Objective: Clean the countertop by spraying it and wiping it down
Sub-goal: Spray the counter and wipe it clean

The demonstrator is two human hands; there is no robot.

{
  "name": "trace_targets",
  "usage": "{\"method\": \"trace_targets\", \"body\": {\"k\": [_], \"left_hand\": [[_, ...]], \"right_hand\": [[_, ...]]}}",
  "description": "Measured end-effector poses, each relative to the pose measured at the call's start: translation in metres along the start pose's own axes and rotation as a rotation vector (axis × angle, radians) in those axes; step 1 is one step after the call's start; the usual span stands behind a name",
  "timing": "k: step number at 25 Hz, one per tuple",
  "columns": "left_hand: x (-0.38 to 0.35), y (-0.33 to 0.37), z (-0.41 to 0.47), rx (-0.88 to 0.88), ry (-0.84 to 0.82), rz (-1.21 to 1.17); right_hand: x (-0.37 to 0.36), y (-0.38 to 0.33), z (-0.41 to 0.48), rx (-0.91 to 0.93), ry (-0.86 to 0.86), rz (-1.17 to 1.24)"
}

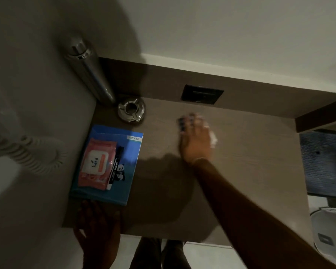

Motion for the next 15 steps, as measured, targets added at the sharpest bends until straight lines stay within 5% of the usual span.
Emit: {"method": "trace_targets", "body": {"k": [3, 8, 15], "left_hand": [[0.004, 0.007, 0.003, -0.034, -0.037, 0.049], [0.013, 0.013, -0.002, -0.024, -0.166, 0.113], [0.017, 0.016, -0.006, 0.042, -0.365, 0.030]], "right_hand": [[-0.022, -0.092, -0.082, 0.381, -0.051, 0.015], [-0.038, -0.046, -0.213, 0.487, -0.154, 0.029], [-0.006, -0.082, -0.050, 0.404, -0.164, 0.060]]}}
Point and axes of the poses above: each hand's wrist, its own z-axis towards the middle knuckle, its own x-axis out of the back of the hand, y = z × x, the point moved 3 cm from there along z, towards the middle knuckle, and after that the axes turned 10 degrees about -z, right-handed, at the moved point
